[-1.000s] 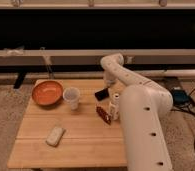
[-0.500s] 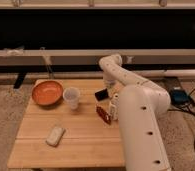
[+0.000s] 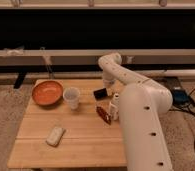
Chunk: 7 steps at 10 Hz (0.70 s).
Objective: Place the eraser in the ceramic cup
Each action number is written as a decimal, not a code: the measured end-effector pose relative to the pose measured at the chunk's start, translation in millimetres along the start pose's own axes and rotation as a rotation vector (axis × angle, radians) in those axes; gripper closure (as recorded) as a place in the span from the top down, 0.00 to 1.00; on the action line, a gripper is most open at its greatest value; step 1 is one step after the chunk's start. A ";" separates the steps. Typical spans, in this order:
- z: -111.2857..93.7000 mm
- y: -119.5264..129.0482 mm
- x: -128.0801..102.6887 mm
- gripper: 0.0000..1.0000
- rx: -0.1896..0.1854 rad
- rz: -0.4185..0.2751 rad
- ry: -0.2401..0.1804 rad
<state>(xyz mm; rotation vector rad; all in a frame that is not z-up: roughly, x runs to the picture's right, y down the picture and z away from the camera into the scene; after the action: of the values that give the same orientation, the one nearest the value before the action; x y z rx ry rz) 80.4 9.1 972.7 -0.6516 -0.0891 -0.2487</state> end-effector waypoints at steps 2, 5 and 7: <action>-31.1 -1.5 -17.3 0.00 0.048 -0.035 -0.002; -82.4 -0.3 -58.3 0.00 0.134 -0.166 0.034; -103.6 4.2 -82.5 0.00 0.174 -0.252 0.065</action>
<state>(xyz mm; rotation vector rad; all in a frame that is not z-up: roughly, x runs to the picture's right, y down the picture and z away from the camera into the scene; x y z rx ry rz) 2.2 -34.3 874.9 -0.4576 -0.1290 -0.4997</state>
